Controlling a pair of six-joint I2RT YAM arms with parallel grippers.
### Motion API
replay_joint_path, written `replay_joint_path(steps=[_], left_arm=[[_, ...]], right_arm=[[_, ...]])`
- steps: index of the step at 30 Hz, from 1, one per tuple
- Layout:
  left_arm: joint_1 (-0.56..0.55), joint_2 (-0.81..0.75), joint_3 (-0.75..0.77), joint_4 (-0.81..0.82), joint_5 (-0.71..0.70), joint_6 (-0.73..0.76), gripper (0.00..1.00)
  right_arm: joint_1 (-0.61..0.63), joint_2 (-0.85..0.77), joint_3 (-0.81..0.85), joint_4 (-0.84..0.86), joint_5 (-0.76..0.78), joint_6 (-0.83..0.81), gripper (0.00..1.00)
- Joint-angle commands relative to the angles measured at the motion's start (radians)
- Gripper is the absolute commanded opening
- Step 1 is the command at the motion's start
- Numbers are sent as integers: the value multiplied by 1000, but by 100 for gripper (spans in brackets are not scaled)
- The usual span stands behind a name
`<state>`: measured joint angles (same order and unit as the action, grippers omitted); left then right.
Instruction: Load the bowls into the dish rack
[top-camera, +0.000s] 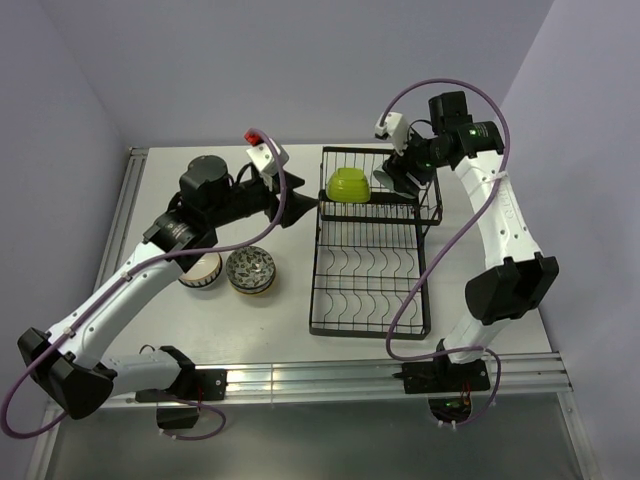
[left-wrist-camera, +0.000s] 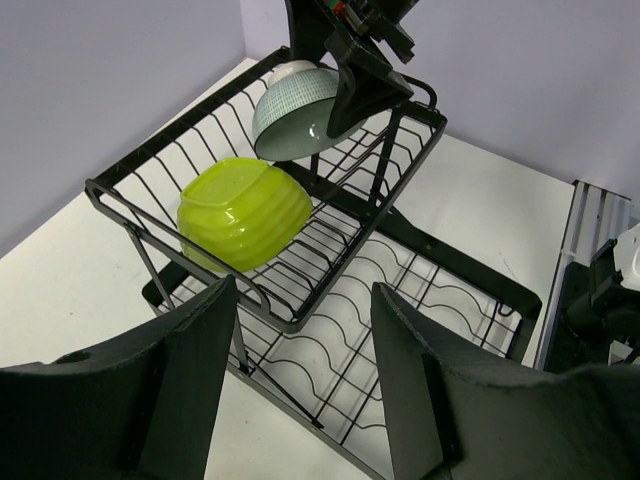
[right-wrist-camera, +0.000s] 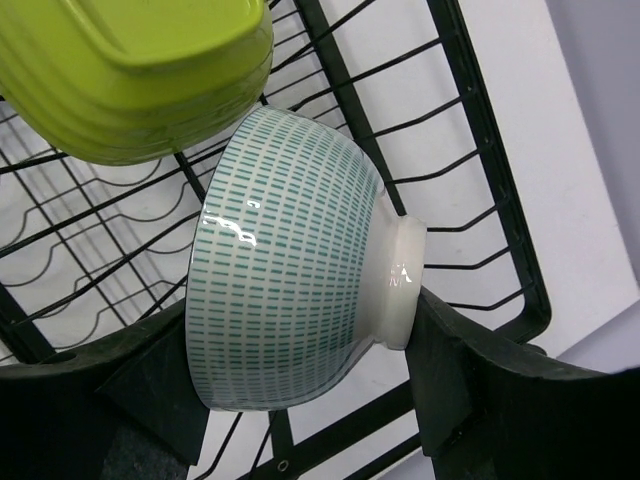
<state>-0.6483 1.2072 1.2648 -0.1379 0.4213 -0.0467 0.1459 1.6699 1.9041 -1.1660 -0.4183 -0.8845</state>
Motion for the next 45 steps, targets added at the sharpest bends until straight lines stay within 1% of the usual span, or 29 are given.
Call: replay_joint_path(steps=[1, 5, 6, 7, 8, 10, 11, 12, 14, 19, 20, 21, 22, 23, 26, 35, 38, 40, 41, 45], left_arm=[[4, -46, -13, 37, 11, -12, 62], [7, -57, -27, 38, 8, -10, 62], [7, -61, -30, 37, 7, -9, 63], [6, -63, -31, 35, 5, -8, 63], [7, -63, -31, 32, -1, -7, 63], [7, -63, -33, 29, -15, -5, 66], [7, -66, -33, 29, -18, -4, 67], [7, -66, -33, 27, -19, -2, 70], [7, -69, -35, 27, -18, -4, 73], [6, -67, -30, 20, -21, -1, 76], [7, -67, -28, 17, -26, -1, 76], [7, -67, -28, 17, -29, 1, 77], [7, -69, -27, 15, -32, 2, 77], [7, -69, -28, 17, -32, 2, 77], [7, -70, -28, 15, -32, 4, 78], [9, -75, -28, 0, -30, 8, 79], [9, -69, -21, -17, -30, 4, 81], [9, -61, -8, -31, -36, 2, 89], [9, -57, 5, -55, -41, -5, 96], [16, -37, 38, -120, -59, -34, 99]], right_arm=[[32, -70, -29, 69, 85, -76, 0], [73, -137, -135, 141, 140, -119, 0], [93, -160, -173, 152, 159, -126, 2], [102, -170, -186, 167, 191, -133, 6], [110, -179, -200, 183, 211, -123, 16], [130, -176, -201, 180, 233, -99, 30], [132, -168, -191, 167, 231, -91, 43], [133, -164, -168, 154, 228, -85, 49], [133, -164, -145, 131, 214, -73, 61], [142, -182, -149, 123, 217, -68, 73], [149, -183, -152, 123, 223, -64, 85], [150, -183, -151, 121, 225, -61, 92], [152, -183, -152, 120, 225, -51, 94], [152, -185, -152, 117, 222, -47, 96], [153, -188, -149, 106, 211, -39, 99], [173, -200, -109, 48, 184, -27, 100], [179, -214, -108, 32, 176, -24, 100], [179, -223, -120, 25, 164, -19, 100], [179, -237, -138, 25, 159, -18, 100], [182, -274, -172, 26, 128, 18, 100]])
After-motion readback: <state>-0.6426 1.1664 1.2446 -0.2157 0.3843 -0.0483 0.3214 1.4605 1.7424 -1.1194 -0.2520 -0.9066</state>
